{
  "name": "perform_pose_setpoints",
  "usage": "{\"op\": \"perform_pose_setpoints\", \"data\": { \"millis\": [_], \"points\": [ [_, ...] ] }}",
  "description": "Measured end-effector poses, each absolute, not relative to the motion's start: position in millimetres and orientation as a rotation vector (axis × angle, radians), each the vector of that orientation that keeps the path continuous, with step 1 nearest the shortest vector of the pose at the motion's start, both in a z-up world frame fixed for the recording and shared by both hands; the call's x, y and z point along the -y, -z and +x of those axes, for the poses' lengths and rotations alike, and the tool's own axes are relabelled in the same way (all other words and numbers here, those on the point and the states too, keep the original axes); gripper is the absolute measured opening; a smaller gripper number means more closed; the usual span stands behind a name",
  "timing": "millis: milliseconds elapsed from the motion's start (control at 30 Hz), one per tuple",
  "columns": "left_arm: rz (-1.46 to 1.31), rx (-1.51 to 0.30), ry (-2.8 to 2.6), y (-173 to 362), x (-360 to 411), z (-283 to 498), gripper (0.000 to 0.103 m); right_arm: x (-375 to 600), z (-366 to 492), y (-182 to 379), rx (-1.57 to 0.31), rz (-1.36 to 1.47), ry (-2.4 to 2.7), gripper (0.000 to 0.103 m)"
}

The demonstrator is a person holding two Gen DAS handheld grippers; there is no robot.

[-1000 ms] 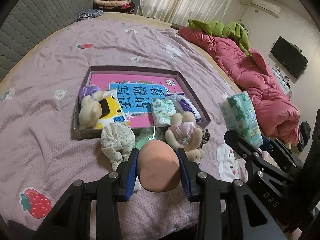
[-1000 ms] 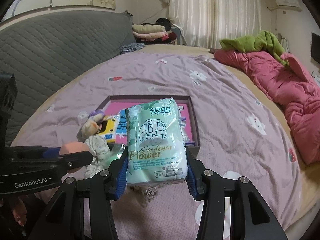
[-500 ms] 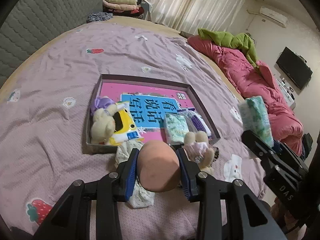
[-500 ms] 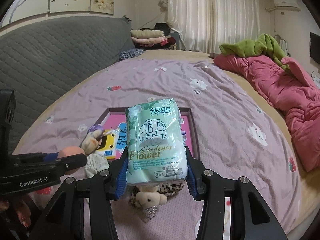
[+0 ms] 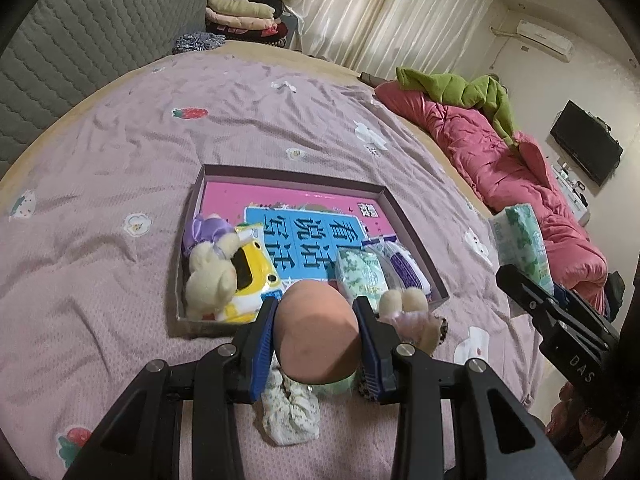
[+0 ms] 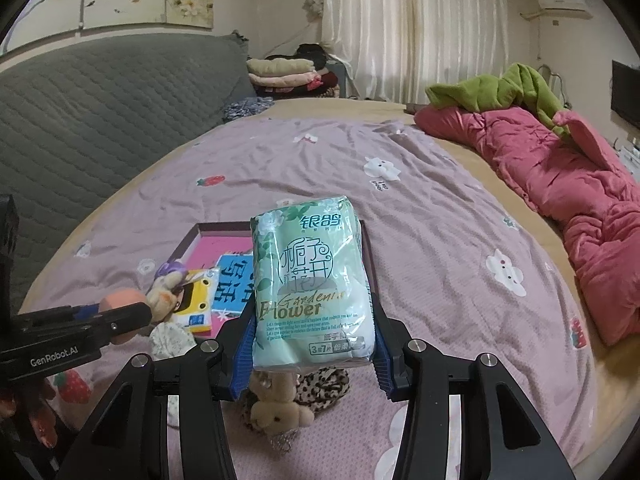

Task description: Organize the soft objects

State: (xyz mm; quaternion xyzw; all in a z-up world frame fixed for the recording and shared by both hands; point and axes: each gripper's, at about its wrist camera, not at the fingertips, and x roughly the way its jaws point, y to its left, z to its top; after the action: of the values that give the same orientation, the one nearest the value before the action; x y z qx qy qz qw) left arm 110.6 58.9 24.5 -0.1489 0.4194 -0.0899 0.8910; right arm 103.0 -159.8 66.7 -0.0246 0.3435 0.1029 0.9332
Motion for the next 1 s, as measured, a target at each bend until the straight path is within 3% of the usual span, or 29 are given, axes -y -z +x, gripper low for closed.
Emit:
{"op": "perform_pose_setpoints", "data": {
  "millis": [1000],
  "points": [
    [-0.278, -0.850, 0.216, 3.1, -56.1, 178.3, 0.038, 141.8, 167.1, -53.6, -0.724, -0.076, -0.168, 0.050]
  ]
}}
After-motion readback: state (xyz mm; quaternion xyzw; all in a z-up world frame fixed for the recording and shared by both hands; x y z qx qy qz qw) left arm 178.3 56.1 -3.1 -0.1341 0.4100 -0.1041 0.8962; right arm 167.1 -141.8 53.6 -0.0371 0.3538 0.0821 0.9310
